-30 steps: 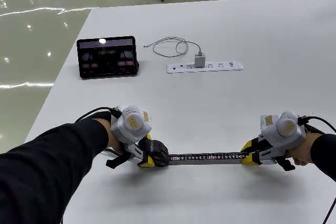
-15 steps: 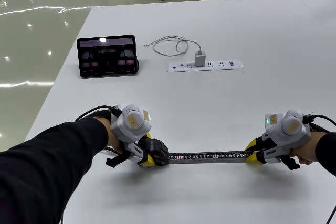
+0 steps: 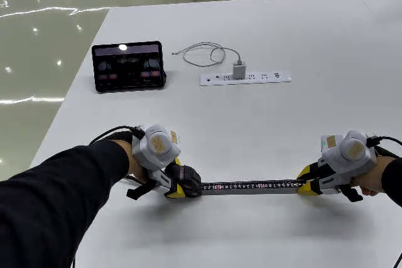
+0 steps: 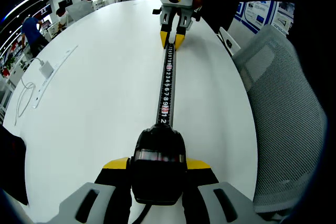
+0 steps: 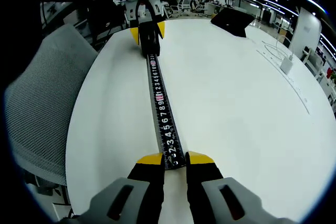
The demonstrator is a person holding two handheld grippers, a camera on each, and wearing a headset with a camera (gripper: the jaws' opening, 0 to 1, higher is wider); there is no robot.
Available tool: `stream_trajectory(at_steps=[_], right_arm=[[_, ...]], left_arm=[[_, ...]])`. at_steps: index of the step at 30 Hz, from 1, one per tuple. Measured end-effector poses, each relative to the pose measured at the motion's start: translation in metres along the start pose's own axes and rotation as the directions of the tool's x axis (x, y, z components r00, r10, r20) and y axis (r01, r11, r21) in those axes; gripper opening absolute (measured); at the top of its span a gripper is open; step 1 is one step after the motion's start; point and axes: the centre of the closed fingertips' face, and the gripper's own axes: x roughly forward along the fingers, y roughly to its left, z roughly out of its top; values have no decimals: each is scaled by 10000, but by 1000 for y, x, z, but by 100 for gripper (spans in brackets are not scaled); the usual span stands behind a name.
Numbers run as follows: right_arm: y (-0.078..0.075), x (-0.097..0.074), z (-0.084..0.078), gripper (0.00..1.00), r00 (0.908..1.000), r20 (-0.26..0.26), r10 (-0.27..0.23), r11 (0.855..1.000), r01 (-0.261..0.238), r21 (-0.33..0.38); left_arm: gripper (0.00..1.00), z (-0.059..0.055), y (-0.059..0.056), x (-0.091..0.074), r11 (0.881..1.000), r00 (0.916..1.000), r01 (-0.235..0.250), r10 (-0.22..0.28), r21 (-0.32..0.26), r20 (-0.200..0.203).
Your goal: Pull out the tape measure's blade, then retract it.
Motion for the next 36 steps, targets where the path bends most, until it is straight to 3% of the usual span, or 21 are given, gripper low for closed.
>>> stream_trajectory(at_steps=[36], right_arm=[[-3,-6,-6,11,9999,27,-102,9997,101,229]], left_arm=[[33,0,0,0,10000,10000,-32,32,-14,28]])
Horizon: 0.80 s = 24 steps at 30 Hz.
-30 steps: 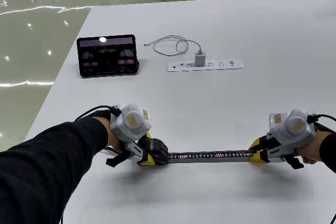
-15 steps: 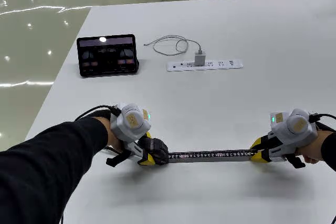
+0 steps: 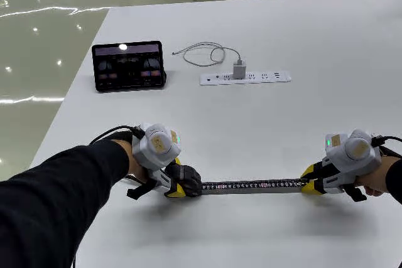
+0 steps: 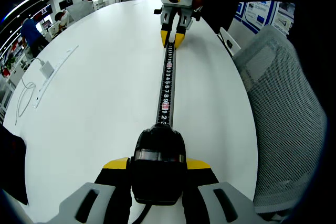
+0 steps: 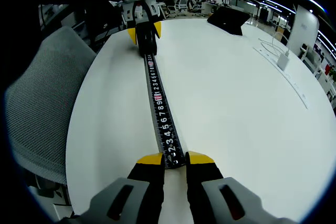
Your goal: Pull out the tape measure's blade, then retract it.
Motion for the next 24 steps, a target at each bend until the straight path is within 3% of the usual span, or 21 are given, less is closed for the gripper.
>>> stream_trajectory(at_steps=[16,24], right_arm=[[0,2,1,11,9995,-302,45,9998,-51,-208],[-1,3,0,12,9993,-379,-73,10000,75,62]], left_arm=[[33,1,0,0,10000,9999,36,-35,-48,109],[33,2,0,0,10000,9998,50,-49,-53,209]])
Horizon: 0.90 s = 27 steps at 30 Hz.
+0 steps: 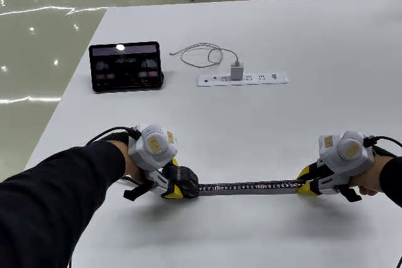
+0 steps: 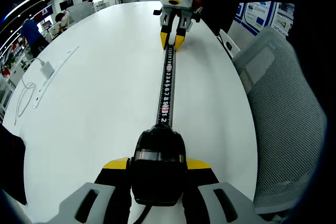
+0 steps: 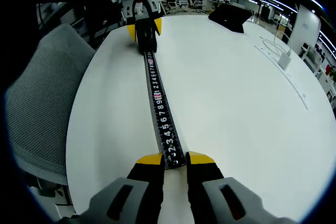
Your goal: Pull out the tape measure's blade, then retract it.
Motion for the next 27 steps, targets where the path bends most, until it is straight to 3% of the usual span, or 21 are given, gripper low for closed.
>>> stream_trajectory(at_steps=[11,15,20,22,27], right_arm=[[-5,3,-4,13,9980,-623,-91,9972,44,-746],[-6,2,-6,19,9972,-743,-125,9958,56,-913],[-9,-5,0,27,9981,-514,-343,9935,285,-1100],[-11,-8,1,32,9977,-550,-386,9941,328,-1032],[-14,-14,0,35,9968,-618,-499,9930,429,-1102]], left_arm=[[34,-1,-1,0,9999,9999,50,-49,96,-123],[34,0,-1,0,10000,9999,34,-33,78,-134],[34,0,0,0,10000,10000,5,-4,32,-91],[35,1,1,0,9998,9999,-76,78,-189,91],[35,3,0,-1,10000,9998,-58,58,33,183]])
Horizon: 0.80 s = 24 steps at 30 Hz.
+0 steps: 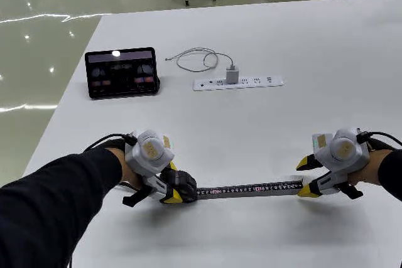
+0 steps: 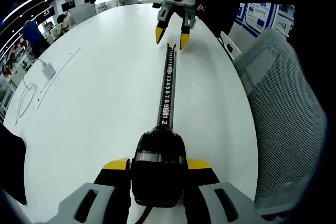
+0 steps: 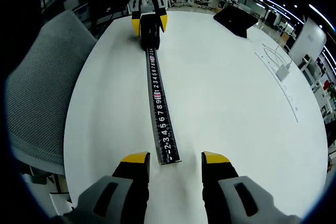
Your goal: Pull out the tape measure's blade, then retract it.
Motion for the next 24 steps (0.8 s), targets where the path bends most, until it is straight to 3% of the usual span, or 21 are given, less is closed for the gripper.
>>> stream_trajectory(at_steps=[6,10,12,14,17,24], right_arm=[[6,-3,-1,40,9999,-5,128,9999,-128,-9],[7,-4,-2,41,10000,1,69,10000,-69,48],[7,-4,-4,42,10000,-6,72,9999,-72,107],[7,-5,-6,42,10000,-19,61,9999,-61,137],[6,-6,-5,44,10000,60,-24,9999,23,99],[6,-7,-3,54,9997,124,-232,9993,229,288]], left_arm=[[35,-1,1,1,9997,9997,-199,201,128,-151],[37,-8,3,2,9991,9982,-399,405,139,-436],[45,-9,1,1,9990,9986,-368,358,-260,-385],[54,-10,2,0,9987,9984,-415,404,-280,-406],[67,-20,-2,-1,9961,9970,-234,170,-845,-759],[83,-28,-2,-5,9898,9966,-441,342,-1354,-746]])
